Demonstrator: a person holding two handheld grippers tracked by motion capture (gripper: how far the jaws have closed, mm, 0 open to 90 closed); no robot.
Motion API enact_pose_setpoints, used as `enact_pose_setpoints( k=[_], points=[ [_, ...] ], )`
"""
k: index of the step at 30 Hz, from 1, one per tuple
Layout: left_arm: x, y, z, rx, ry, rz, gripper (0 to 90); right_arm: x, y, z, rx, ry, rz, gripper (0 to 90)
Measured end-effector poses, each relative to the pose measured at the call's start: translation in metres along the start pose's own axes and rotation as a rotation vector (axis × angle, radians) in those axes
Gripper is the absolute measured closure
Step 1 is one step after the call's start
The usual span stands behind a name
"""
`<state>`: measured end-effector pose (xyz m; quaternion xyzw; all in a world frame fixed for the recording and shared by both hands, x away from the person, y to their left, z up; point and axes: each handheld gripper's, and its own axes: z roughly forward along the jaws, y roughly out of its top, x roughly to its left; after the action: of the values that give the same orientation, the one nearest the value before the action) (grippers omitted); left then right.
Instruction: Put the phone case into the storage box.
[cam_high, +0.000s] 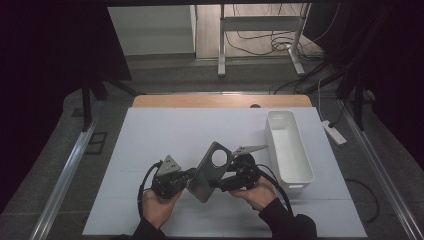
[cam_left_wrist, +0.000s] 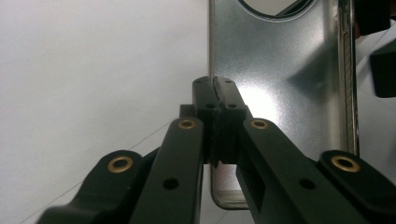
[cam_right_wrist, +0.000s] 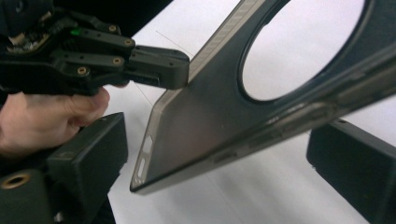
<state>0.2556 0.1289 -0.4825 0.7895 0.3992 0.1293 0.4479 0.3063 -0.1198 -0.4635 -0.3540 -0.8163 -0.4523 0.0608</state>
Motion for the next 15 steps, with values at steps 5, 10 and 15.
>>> enact_pose_setpoints(
  k=[5,10,15],
  points=[
    [-0.0007,0.0004,0.0,-0.001,-0.002,0.0,88.8,-0.0028,0.0008,0.0034,-0.022,0.028,0.035,17.4],
    [-0.0017,0.0008,-0.0002,-0.004,-0.005,0.002,88.9,-0.0038,0.0006,0.0064,-0.022,0.035,0.042,30.6],
    [-0.0024,0.0009,-0.0001,-0.006,-0.008,0.003,88.8,-0.004,0.0003,0.0091,-0.017,0.05,0.053,40.8]
  ],
)
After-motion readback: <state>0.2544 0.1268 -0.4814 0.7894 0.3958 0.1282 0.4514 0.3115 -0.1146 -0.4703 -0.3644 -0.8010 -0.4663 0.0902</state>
